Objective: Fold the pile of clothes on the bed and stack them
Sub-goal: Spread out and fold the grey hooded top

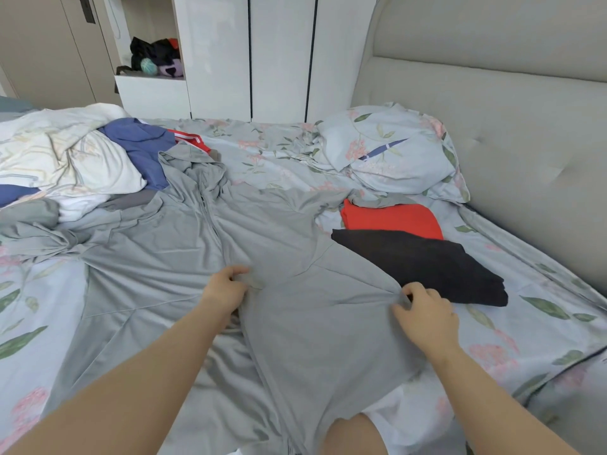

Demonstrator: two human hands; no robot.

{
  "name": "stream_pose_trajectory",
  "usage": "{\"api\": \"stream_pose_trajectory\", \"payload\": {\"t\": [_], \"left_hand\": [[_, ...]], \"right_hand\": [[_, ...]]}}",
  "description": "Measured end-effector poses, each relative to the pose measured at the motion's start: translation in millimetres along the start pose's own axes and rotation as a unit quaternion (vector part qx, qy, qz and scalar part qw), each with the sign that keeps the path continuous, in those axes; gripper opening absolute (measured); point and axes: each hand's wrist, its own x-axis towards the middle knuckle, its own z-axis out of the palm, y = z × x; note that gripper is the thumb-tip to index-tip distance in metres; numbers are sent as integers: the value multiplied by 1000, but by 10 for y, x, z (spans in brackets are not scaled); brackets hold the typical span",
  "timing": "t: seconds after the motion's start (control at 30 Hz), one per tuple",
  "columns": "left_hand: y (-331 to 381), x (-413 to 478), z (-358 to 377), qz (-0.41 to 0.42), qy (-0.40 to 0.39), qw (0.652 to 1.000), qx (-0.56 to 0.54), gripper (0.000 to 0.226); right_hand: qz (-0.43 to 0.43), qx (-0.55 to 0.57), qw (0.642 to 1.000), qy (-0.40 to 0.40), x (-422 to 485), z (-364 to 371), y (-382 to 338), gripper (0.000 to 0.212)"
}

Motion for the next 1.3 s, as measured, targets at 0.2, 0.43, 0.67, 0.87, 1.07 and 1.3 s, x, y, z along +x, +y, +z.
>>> {"api": "stream_pose_trajectory", "payload": {"t": [0.2, 0.43, 0.67, 0.87, 1.07, 1.3], "left_hand": [[-241, -178, -14, 102, 52, 956, 272, 61], [-280, -232, 19, 135, -53, 866, 479, 50], [194, 248, 96, 196, -41, 867, 456, 55], [354, 947, 302, 209, -80, 855, 468, 61], [316, 1786, 389, 187, -71, 858, 473, 67], [56, 1985, 462, 214, -12, 860, 464, 65]], "right_hand": [[-84, -49, 994, -57, -221, 310, -281, 39], [-136, -61, 987, -62, -332, 394, -442, 41], [-157, 54, 986, 23, 137, 294, -907, 31], [-100, 190, 976, -45, 985, 466, -1342, 28], [72, 463, 879, -85, 1984, 885, -1722, 10], [204, 724, 658, -35, 2845, 1312, -1895, 29]]}}
